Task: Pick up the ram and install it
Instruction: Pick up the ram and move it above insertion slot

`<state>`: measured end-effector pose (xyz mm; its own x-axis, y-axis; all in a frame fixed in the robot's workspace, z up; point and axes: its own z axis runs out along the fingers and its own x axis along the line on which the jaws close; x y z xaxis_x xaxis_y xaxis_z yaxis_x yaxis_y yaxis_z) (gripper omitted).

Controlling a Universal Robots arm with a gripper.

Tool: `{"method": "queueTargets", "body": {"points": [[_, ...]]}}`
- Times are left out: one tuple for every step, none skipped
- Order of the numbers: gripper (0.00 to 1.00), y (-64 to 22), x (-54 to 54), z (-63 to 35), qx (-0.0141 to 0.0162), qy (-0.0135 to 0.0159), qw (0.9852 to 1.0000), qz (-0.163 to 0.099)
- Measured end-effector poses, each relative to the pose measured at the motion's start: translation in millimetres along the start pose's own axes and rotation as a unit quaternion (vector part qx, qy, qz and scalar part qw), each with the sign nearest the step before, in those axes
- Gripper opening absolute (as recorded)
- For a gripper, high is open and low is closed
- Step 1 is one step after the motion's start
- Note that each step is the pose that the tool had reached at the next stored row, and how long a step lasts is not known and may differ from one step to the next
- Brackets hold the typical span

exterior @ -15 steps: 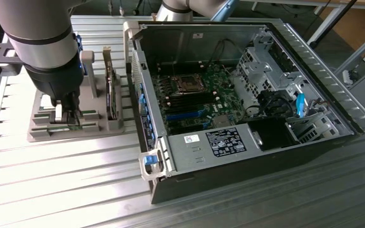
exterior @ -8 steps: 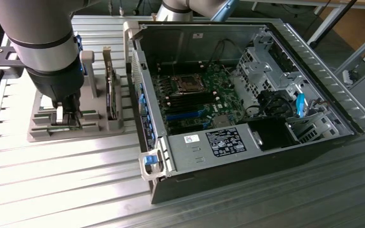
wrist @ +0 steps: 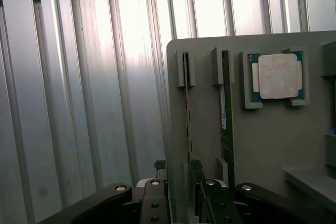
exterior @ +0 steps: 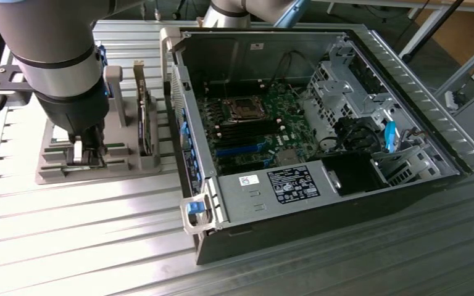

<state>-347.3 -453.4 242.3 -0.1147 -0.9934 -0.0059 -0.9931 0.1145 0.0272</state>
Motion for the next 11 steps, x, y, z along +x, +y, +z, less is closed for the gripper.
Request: {"method": "queueTargets", "body": {"points": [[0.29, 2.6, 0.3, 1.7, 0.0000, 0.0001, 1.0000, -0.002], [0.29, 3.1, 0.3, 2.3, 0.0000, 0.0001, 1.0000, -0.006], [0.29, 3.2, 0.4, 2.7, -0.0001, 0.0003, 0.9999, -0.010], [0.29, 3.3, 0.4, 3.5, -0.0001, 0.0007, 0.9997, -0.023], [0.29, 3.3, 0.4, 4.5, -0.0004, 0.0013, 0.9990, -0.044], [0.29, 3.5, 0.1, 5.5, -0.0003, 0.0013, 0.9989, -0.047], [0.29, 3.6, -0.2, 5.9, -0.0004, 0.0014, 0.9989, -0.047], [0.29, 3.7, -0.4, 6.4, -0.0003, 0.0014, 0.9989, -0.047], [0.29, 3.8, -0.8, 7.1, -0.0003, 0.0013, 0.9989, -0.047], [0.29, 3.9, -1.3, 7.7, -0.0003, 0.0014, 0.9989, -0.047], [0.29, 4.0, -1.9, 8.4, -0.0003, 0.0014, 0.9989, -0.047]]}}
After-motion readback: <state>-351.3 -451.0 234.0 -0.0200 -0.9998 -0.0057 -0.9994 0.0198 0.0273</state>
